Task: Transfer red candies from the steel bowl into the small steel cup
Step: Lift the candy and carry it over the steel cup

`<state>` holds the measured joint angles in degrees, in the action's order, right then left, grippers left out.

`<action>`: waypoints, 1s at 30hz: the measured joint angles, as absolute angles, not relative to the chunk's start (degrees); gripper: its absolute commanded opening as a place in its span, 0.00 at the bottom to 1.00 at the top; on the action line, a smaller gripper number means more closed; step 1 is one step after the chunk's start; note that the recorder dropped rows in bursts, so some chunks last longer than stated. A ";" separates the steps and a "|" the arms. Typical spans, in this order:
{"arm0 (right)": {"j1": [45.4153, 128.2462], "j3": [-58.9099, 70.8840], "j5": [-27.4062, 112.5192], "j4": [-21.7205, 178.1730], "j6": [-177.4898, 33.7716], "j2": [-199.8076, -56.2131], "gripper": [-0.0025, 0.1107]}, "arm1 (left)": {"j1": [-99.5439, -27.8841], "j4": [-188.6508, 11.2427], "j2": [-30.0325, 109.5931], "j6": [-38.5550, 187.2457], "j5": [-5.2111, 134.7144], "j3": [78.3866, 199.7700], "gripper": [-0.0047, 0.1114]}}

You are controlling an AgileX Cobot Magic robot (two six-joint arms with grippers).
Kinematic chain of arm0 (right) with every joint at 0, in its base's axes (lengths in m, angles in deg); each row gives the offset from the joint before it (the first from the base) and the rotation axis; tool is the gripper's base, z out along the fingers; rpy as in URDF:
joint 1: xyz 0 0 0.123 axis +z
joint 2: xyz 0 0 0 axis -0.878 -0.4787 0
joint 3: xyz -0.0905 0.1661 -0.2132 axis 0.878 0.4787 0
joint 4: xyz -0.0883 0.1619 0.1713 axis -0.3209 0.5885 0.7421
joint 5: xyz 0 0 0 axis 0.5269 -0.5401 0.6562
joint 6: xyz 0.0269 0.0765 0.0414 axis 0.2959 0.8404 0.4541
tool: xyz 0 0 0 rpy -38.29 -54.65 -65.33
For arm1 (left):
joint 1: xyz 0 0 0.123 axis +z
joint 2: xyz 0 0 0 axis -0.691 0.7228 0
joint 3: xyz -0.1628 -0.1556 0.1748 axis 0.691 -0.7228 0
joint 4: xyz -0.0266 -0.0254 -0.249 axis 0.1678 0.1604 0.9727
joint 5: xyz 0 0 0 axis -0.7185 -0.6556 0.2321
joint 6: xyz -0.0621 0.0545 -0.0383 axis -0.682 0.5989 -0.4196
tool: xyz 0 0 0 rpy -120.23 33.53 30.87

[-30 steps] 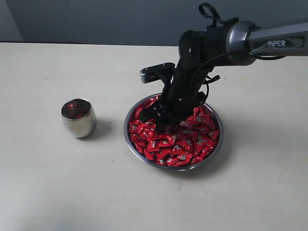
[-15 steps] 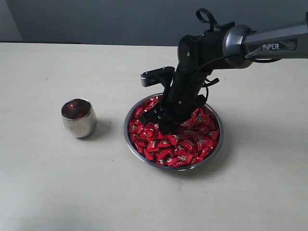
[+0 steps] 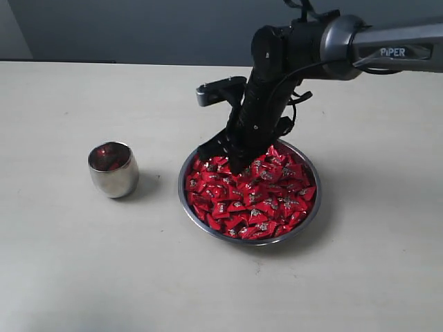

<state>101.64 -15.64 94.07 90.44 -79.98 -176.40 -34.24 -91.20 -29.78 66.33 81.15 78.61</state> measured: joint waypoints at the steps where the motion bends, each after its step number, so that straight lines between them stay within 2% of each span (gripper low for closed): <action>1: 101.64 -16.83 94.34 90.44 -79.98 -175.66 0.01 | -34.24 -91.20 -29.78 66.33 81.15 78.61 0.04; 12: 101.64 -22.55 93.33 90.54 -81.37 -173.56 0.01 | -34.24 -91.20 -29.78 66.33 81.15 78.61 0.04; 19: 101.64 -27.65 89.43 107.82 -95.44 -173.82 0.01 | -34.24 -91.20 -29.78 66.33 81.15 78.61 0.04; 30: 107.16 -43.61 92.67 113.65 -100.96 -183.52 0.01 | -34.24 -91.20 -29.78 66.33 81.15 78.61 0.04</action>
